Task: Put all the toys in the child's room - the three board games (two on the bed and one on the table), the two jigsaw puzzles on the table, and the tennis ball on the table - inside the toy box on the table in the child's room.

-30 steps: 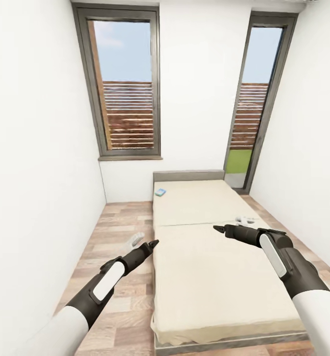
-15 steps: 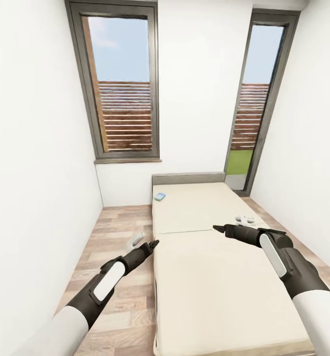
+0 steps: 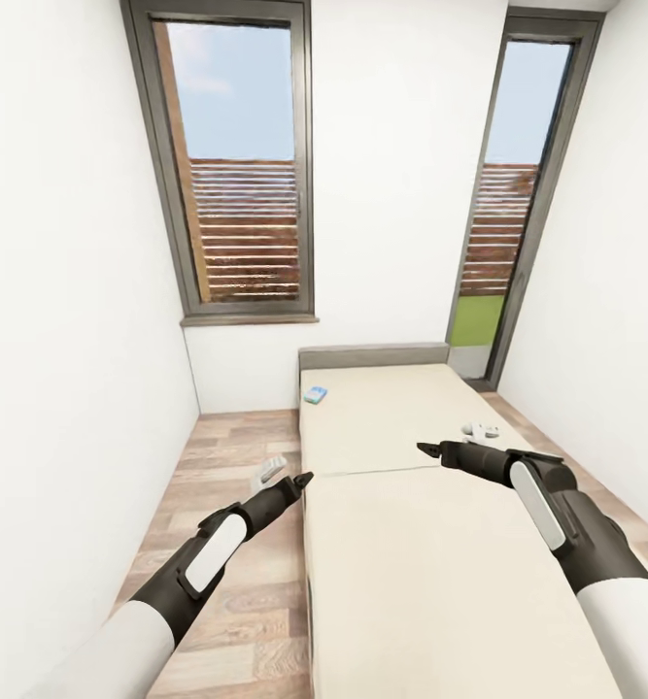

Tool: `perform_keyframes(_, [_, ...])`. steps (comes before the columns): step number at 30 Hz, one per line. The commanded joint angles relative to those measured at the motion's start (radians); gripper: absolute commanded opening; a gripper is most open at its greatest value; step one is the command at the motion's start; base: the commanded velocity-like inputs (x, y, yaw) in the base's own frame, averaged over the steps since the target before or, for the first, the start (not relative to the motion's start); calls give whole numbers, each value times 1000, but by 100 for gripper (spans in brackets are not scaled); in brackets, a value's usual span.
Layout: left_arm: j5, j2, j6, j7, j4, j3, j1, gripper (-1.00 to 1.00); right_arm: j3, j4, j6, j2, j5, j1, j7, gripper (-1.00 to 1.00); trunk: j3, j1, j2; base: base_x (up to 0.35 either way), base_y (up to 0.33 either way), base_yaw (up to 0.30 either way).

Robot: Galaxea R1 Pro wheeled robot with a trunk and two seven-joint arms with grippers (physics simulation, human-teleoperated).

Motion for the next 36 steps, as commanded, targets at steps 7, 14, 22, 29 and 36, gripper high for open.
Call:
perform_keyframes(7, [1, -2, 3, -1, 0, -1, -1, 100, 2, -15, 4, 0, 1, 10, 2, 100, -2, 1, -2, 91, 23, -1])
perform_keyframes(14, [0, -3, 3, -1, 0, -1, -1, 100, 3, -22, 4, 1, 0, 14, 2, 100, -2, 1, -2, 33, 8, 0])
perform_keyframes(22, [-1, -3, 3, -1, 0, -1, -1, 100, 3, -25, 4, 1, 1, 16, 2, 100, -2, 1, -2, 13, 3, 25])
perform_keyframes(29, [-1, -3, 3, 0, 0, 0, -1, 100, 3, -26, 4, 1, 2, 16, 2, 100, -2, 1, -2, 5, 1, 166])
perform_keyframes(36, [-1, -3, 3, 0, 0, 1, -1, 100, 3, -27, 4, 1, 3, 16, 2, 100, -2, 1, -2, 2, 0, 244])
